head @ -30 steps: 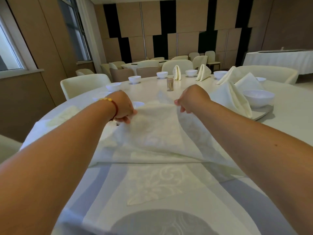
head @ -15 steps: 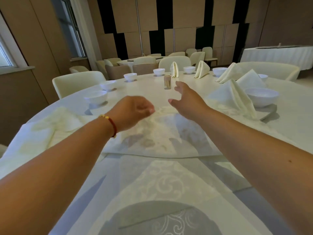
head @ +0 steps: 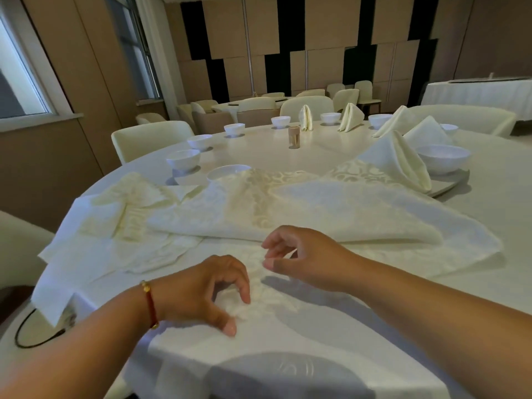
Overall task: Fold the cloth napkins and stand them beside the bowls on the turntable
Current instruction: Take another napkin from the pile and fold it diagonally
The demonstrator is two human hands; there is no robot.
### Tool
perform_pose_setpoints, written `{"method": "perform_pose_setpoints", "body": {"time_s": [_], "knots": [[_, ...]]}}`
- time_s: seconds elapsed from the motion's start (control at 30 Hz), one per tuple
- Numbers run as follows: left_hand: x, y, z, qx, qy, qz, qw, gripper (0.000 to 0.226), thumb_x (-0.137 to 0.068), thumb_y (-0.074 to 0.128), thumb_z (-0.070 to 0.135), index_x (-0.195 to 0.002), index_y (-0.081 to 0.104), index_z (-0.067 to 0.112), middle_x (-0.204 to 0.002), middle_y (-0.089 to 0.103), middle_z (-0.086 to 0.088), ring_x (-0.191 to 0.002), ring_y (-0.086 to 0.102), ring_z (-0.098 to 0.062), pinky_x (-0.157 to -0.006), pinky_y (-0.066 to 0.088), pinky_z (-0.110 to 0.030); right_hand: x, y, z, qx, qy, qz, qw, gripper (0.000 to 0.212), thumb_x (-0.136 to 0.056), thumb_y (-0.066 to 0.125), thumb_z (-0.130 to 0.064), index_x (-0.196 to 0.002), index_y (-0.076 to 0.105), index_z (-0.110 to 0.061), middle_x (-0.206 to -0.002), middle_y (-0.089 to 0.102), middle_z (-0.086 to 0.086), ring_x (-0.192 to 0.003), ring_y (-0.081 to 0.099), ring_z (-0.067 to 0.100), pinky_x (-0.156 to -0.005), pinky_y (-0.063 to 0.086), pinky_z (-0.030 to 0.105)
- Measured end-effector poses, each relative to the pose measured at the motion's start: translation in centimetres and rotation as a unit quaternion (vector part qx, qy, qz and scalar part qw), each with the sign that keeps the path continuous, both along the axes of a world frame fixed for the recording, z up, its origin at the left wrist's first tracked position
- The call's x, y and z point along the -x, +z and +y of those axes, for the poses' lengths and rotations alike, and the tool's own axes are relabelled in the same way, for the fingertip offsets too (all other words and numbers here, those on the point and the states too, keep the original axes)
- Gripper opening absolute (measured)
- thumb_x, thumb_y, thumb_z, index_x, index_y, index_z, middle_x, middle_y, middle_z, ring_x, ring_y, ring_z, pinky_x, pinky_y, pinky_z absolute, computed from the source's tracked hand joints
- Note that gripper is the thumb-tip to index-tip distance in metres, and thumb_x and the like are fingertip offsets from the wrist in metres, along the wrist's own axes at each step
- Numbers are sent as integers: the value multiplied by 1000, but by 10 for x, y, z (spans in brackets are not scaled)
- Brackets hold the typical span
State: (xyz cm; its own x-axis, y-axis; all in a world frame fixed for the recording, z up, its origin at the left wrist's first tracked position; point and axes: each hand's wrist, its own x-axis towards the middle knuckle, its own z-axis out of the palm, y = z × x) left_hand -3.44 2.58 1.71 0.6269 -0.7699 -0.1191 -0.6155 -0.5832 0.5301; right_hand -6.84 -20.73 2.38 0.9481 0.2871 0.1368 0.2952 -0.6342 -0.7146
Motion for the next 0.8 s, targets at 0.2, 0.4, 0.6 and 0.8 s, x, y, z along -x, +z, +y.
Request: {"method": "perform_pose_setpoints", "body": {"time_s": [0.2,0.4,0.6,0.8], "knots": [[3,-15,-17,156,150,-18,976,9,-76,79,16,-77,71,11,-75,66,6,-65,57,0,-67,45,-14,20,-13,7,7,9,13,1000,23,-80,72,-43,-97,66,-29,-93,68,-10,-77,59,-1,-67,44,13],[11,-4,-31,238,186,-40,952,26,-83,74,23,-71,60,4,-63,51,0,-61,43,-10,-62,36,-26,29,-6,-5,78,-17,-65,995,30,-94,56,-33,-68,49,-19,-65,49,-4,-57,41,5,-53,28,22],[32,-3,-21,135,123,-109,977,21,-75,78,39,-88,73,23,-86,72,14,-82,64,2,-77,50,-19,55,10,-29,26,-61,-46,997,35,-98,49,-33,-67,44,-18,-61,41,-9,-56,36,6,-57,29,25],[64,6,-31,119,88,-119,982,38,-91,63,27,-61,41,19,-54,42,15,-52,39,-2,-52,29,-15,96,32,-47,-16,-62,14,998,38,-96,53,-31,-62,39,-20,-57,36,-6,-55,30,10,-56,24,28]]}}
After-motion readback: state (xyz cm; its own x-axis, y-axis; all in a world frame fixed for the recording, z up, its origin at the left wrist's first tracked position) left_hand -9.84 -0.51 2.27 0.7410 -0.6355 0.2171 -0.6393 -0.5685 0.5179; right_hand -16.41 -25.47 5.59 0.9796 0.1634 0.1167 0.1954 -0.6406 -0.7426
